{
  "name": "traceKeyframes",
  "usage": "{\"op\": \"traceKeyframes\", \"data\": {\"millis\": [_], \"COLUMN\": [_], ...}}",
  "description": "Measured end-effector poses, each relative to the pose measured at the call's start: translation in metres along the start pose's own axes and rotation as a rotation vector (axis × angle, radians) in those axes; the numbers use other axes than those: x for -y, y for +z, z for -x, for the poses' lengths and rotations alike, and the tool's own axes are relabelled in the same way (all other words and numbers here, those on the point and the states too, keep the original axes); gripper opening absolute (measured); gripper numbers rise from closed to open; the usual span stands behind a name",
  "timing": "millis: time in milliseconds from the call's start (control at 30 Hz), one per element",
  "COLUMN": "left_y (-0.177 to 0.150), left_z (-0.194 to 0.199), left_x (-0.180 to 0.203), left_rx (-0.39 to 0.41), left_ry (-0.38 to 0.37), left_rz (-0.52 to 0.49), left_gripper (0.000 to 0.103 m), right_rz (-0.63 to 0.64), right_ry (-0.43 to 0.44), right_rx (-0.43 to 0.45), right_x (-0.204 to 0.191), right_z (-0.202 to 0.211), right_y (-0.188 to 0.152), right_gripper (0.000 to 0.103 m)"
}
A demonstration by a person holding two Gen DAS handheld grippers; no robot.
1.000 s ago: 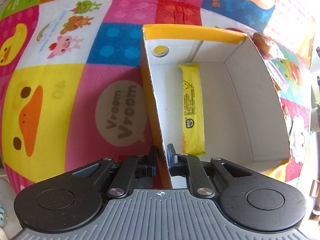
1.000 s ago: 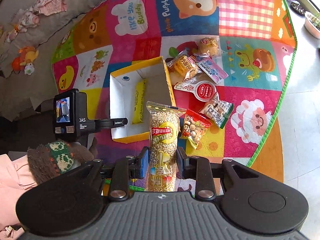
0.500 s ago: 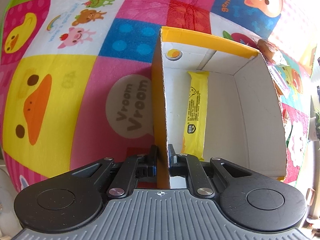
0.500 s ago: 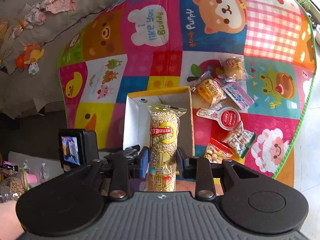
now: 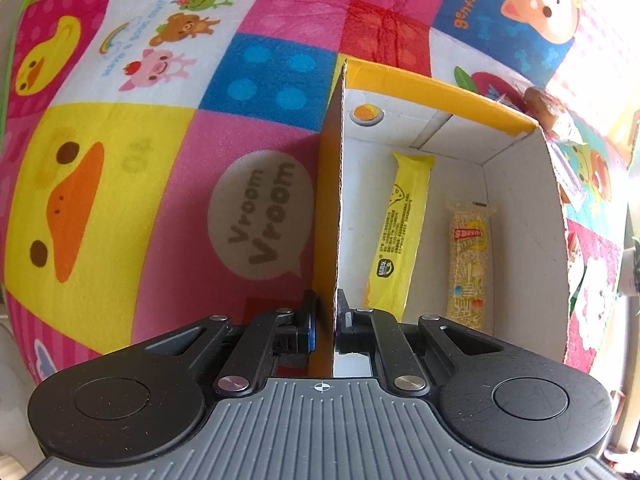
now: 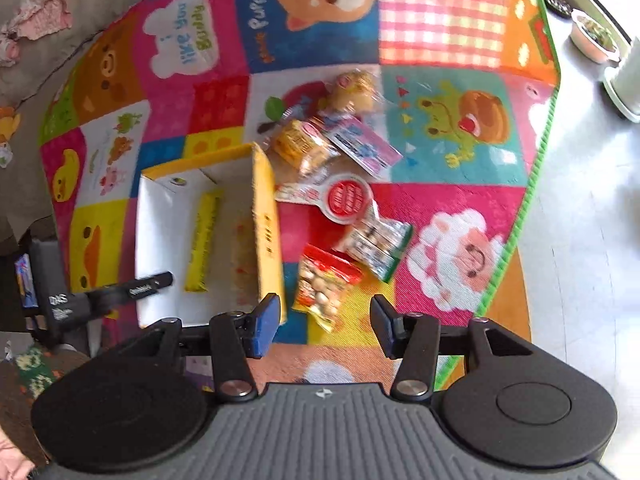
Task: Organize objects
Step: 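Release the rice-cracker stick into the box with the right gripper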
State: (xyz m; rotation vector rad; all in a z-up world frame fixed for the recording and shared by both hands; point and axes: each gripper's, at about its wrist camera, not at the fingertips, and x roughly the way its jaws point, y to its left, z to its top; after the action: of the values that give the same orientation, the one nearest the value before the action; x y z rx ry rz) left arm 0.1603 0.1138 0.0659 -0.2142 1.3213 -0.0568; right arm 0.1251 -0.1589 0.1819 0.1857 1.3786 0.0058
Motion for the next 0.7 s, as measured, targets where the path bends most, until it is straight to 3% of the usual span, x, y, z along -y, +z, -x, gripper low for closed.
{"op": "traceKeyframes", "data": {"millis": [167, 333, 433, 500, 600, 700], "left_y": [-0.006, -0.017, -0.025, -0.030, -0.037, -0.044], "left_z": [0.007, 0.014, 0.017, 0.020, 0.027, 0.031], "left_x": [-0.010, -0.020, -0.025, -0.027, -0.027, -0.027], "left_rx": [0.005, -0.026, -0.047, -0.059, -0.066, -0.070], "left_ry": [0.052, 0.111, 0.145, 0.164, 0.177, 0.184], "left_rz": [0.014, 0.025, 0.041, 0.049, 0.039, 0.029], "left_gripper": [0.010, 0.010, 0.010, 0.010, 0.010, 0.010], "right_rz": [0.003, 0.071, 0.000, -0.087, -0.225, -0.269], "right_ry": [-0.005, 0.057, 0.149, 0.189, 0.155, 0.071], "right_rx": [-0.067, -0.121, -0.171, -0.204, -0.234, -0.244], "right_x": [0.026, 0.017, 0.013, 0.013, 0.012, 0.005], "right_z": [-0.031, -0.072, -0.100, -0.120, -0.151, -0.170], "right_y": [-0.005, 0.006, 0.013, 0.018, 0.023, 0.028], "right_gripper": [0.051, 0.064, 0.078, 0.081, 0.081, 0.081]}}
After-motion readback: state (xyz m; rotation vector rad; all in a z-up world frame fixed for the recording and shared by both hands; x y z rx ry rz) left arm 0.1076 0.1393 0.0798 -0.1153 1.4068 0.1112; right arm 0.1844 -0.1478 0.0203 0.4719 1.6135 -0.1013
